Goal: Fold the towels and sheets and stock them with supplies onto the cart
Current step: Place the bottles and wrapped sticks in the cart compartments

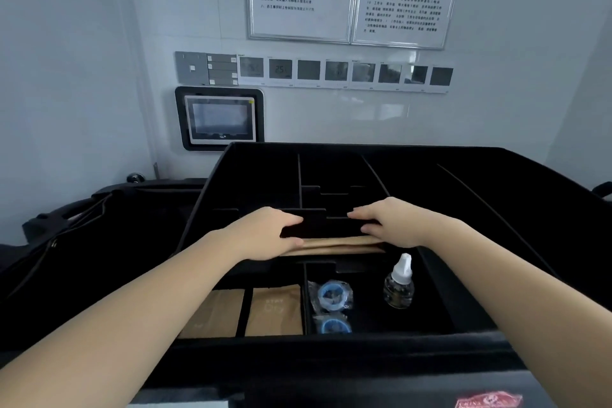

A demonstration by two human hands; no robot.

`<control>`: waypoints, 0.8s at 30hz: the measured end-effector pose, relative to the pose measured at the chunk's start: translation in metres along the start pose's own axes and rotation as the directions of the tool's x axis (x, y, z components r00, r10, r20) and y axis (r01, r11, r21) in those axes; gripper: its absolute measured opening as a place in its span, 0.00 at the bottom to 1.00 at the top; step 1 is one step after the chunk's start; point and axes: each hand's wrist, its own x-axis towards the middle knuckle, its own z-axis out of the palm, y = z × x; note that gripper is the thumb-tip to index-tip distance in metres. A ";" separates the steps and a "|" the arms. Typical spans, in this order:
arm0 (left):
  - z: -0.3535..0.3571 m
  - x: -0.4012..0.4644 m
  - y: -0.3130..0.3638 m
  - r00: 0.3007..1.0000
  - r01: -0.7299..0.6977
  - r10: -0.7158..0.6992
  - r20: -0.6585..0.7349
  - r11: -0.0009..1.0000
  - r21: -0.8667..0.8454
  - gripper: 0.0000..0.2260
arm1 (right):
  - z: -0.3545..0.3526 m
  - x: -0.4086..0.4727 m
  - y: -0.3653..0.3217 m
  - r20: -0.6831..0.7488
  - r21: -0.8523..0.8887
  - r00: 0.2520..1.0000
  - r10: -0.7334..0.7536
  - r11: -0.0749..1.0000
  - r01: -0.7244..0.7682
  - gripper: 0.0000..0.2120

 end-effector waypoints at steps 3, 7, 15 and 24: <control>-0.002 -0.017 0.011 0.995 0.002 -0.007 -0.096 0.999 -0.047 0.27 | -0.004 -0.022 -0.005 -0.112 0.067 0.993 0.046 0.997 -0.039 0.21; 0.003 -0.035 0.033 0.985 -0.053 0.033 -0.169 0.992 -0.115 0.27 | -0.002 -0.059 -0.010 -0.242 0.163 0.962 0.129 0.982 -0.091 0.20; 0.037 -0.067 0.119 0.948 -0.198 0.150 -0.281 0.969 -0.150 0.29 | 0.036 -0.153 -0.033 -0.403 0.236 0.874 0.273 0.953 -0.189 0.23; 0.102 -0.131 0.226 0.889 -0.393 0.336 -0.313 0.909 -0.141 0.29 | 0.084 -0.310 -0.047 -0.498 0.276 0.701 0.511 0.860 -0.430 0.23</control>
